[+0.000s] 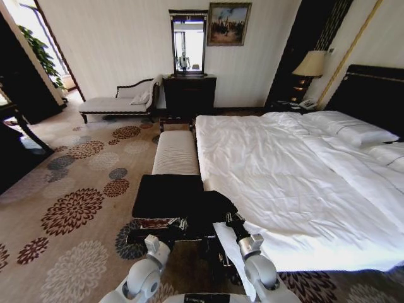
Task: Fold the clothes on the bed and place them into the basket.
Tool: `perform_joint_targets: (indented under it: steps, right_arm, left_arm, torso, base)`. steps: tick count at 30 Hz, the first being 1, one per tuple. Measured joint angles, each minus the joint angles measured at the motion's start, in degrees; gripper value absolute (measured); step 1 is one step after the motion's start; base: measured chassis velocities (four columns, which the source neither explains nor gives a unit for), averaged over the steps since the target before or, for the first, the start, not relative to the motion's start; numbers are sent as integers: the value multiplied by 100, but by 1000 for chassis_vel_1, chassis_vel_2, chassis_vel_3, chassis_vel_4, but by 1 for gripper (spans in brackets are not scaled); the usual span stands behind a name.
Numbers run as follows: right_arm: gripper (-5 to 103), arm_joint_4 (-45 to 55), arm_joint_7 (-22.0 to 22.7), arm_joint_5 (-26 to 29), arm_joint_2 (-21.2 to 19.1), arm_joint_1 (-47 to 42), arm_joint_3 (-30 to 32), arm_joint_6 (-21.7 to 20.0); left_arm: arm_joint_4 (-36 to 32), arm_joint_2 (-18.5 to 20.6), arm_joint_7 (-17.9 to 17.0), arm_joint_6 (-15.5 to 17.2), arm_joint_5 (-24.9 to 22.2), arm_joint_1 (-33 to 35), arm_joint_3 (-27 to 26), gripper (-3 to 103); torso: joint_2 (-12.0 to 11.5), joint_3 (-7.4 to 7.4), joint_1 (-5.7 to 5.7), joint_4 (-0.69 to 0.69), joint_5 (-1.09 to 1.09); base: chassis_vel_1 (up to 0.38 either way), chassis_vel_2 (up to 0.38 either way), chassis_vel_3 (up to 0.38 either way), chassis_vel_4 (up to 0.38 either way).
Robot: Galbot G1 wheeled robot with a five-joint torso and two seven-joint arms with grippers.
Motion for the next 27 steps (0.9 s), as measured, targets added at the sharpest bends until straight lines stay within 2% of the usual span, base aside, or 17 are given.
perform_joint_targets:
  steps: [6,16,27]
  right_arm:
    - [7,-84,0,-86,33,6,-58,49]
    - [7,-149,-1,-267,78,6,-55,148]
    - [7,-213,0,-400,221,-18,-46,183]
  left_arm:
    - [-9,26,0,-40,-3,41,-42,6]
    - [45,-27,1,-52,-2,48,-34,6]
    - [41,-17,6,-68,26,118,-28,6]
  torso:
    - [-1,1,0,-2,7]
    - [-3,3,6,-2,3]
    - [0,0,-3,-2,4]
  base:
    - [-38,103,42,-100]
    - [-144,113,132,-118]
    - [12,114,-19,-118]
